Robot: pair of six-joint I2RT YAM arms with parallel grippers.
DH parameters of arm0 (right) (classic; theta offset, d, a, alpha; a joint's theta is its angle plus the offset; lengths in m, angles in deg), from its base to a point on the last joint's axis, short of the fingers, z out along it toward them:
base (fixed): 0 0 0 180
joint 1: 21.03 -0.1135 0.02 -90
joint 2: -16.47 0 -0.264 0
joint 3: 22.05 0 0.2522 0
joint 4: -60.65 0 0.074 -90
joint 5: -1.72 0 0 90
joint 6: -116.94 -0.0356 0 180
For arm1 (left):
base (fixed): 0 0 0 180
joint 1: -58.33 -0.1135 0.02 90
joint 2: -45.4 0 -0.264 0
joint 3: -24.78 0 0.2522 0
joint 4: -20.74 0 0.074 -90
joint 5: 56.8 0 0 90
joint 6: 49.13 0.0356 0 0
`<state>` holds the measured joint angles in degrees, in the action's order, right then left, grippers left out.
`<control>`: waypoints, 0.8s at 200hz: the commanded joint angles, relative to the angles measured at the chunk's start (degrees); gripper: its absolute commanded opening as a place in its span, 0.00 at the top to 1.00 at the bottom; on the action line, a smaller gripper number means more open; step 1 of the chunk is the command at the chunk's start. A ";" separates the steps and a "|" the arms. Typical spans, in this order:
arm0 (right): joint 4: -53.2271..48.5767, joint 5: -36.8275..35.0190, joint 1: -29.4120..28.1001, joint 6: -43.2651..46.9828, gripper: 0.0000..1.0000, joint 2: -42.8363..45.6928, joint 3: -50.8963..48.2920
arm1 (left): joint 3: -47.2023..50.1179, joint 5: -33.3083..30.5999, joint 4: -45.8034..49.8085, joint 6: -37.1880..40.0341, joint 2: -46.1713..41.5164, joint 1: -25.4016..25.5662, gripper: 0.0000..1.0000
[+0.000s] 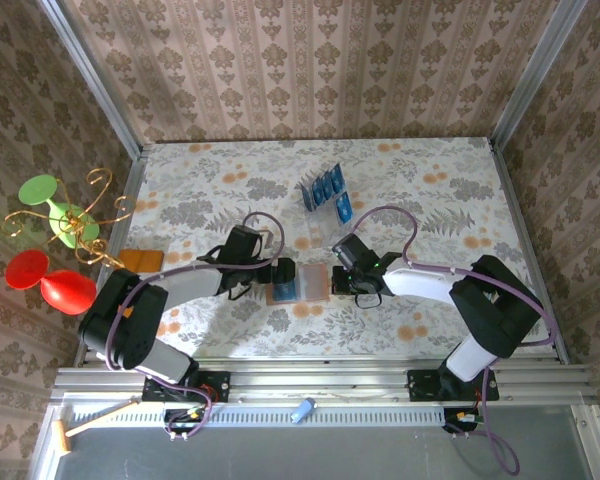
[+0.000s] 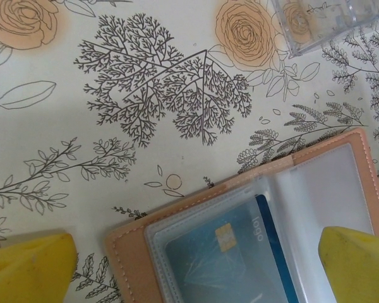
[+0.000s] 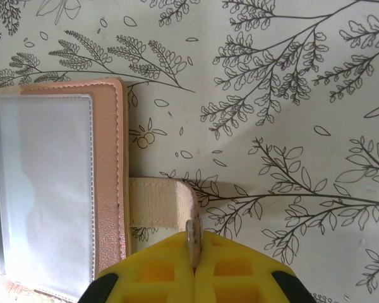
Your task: Put the credit cards into the card holder
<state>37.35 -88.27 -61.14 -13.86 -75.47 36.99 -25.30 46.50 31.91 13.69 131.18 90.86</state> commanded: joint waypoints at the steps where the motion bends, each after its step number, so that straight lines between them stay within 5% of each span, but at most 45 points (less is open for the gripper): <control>1: 0.93 -0.02 0.30 -0.82 1.00 -0.91 0.47 | -0.60 3.25 -2.55 0.20 1.44 0.50 0.00; 160: 6.02 2.49 0.13 -3.02 1.00 -3.41 -1.42 | 1.80 7.46 -8.62 -8.17 -7.88 2.24 0.00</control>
<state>41.68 -87.11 -61.03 -15.52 -77.49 36.20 -24.18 51.81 26.71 8.64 125.52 92.13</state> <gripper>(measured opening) 0.068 0.999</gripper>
